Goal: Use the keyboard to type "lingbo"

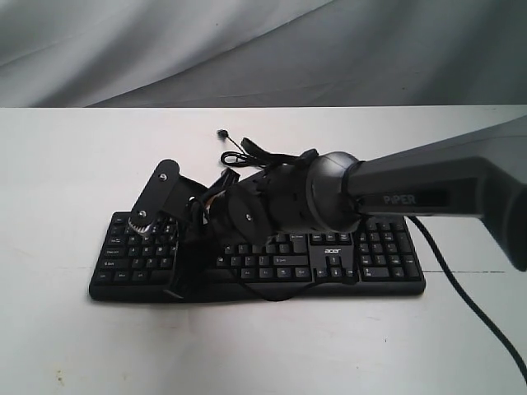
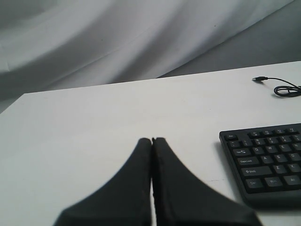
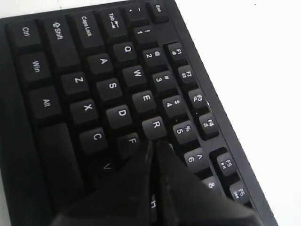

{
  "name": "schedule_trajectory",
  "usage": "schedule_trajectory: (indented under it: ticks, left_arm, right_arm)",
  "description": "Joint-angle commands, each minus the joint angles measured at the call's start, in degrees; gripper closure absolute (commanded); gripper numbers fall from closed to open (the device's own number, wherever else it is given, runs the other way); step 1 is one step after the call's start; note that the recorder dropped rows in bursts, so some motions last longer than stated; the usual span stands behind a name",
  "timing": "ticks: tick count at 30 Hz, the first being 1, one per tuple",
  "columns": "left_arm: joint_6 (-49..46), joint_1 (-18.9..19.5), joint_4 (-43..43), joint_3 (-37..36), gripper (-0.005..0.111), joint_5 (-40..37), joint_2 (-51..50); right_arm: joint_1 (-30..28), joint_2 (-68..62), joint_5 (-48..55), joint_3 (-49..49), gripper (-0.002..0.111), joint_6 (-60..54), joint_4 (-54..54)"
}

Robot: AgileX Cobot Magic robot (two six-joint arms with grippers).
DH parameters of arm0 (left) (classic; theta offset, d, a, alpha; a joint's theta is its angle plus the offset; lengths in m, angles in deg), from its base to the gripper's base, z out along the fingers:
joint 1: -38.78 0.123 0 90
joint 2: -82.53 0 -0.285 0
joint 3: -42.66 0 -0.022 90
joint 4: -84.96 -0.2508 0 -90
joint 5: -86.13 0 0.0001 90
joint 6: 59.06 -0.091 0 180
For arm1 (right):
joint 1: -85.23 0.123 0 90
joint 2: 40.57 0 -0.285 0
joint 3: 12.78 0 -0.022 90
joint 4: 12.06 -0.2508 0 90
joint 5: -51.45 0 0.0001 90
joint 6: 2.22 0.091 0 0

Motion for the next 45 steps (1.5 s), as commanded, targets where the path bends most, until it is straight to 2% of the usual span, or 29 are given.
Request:
schedule_trajectory:
  ticks: [1,21,30,45]
  left_arm:
    - [0.25,-0.42,0.1,-0.26,0.107,0.57,0.25]
    - [0.25,-0.42,0.1,-0.26,0.107,0.57,0.25]
    - [0.25,-0.42,0.1,-0.26,0.107,0.57,0.25]
    - [0.25,-0.42,0.1,-0.26,0.107,0.57,0.25]
  right_arm:
    - [0.05,-0.41,-0.64,0.44,0.108,0.03,0.37]
    - [-0.19,0.6,0.09,0.44,0.108,0.03,1.16]
    - [-0.19,4.25,7.61,0.32,0.108,0.65,1.44]
    - [0.67,4.68,1.71,-3.85,0.108,0.65,0.17]
